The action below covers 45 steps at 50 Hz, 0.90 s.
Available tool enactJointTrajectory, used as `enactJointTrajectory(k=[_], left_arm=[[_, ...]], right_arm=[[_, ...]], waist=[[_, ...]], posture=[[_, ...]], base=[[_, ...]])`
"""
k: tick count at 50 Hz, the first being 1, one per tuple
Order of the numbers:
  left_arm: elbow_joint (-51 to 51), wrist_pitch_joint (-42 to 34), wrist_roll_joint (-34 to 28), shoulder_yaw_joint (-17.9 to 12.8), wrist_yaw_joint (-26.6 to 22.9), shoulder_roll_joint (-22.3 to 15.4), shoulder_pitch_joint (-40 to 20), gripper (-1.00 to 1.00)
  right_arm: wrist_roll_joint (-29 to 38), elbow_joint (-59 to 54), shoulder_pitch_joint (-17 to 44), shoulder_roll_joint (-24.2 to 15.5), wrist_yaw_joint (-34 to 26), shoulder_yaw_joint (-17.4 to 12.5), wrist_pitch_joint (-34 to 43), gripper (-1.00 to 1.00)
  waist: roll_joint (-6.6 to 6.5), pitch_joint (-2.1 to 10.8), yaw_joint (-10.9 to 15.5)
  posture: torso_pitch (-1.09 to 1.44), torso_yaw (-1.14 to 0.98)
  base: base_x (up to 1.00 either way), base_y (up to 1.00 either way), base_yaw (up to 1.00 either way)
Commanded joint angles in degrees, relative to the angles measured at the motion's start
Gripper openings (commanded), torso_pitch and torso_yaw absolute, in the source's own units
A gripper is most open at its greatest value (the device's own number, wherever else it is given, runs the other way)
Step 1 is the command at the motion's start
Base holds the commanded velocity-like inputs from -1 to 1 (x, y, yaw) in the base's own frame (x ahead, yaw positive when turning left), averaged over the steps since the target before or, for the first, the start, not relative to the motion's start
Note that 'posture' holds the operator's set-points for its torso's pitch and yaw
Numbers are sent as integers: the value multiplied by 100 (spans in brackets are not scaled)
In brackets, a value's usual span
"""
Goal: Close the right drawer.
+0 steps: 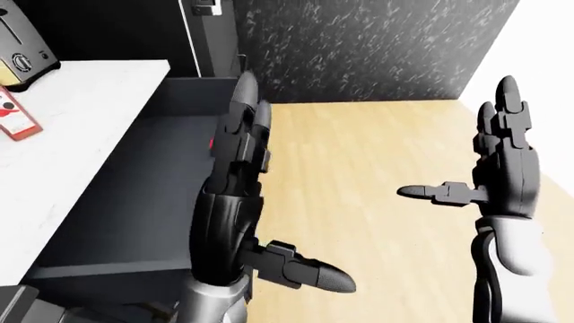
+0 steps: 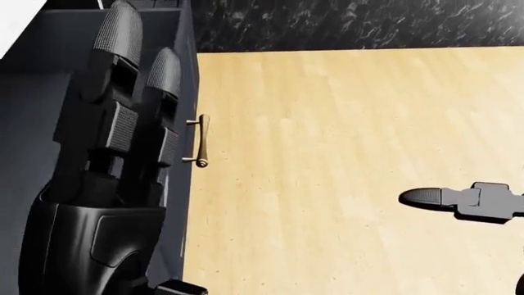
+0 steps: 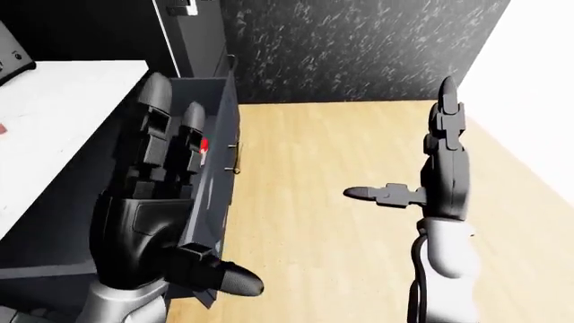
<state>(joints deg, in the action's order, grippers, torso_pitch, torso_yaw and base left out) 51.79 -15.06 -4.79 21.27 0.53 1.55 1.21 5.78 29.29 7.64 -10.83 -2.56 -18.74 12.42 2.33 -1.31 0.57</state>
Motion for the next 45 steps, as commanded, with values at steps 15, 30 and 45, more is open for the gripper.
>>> enactJointTrajectory(k=[15, 30, 45], left_arm=[[-857, 1100, -314, 734, 62, -237, 510, 100], [-2587, 2068, -450, 1042, 250, -249, 724, 100], [-3657, 2259, -423, 792, 857, 132, 596, 100]], right_arm=[[13, 163, 120, -53, 22, -7, -169, 100], [-20, 186, 133, -58, 14, -13, -153, 100], [-25, 143, 122, -55, 21, -6, -201, 100]], waist=[[20, 61, 0], [27, 108, 20], [48, 155, 15]], posture=[[0, 0], [0, 0], [0, 0]], base=[[0, 0, 0], [0, 0, 0], [0, 0, 0]])
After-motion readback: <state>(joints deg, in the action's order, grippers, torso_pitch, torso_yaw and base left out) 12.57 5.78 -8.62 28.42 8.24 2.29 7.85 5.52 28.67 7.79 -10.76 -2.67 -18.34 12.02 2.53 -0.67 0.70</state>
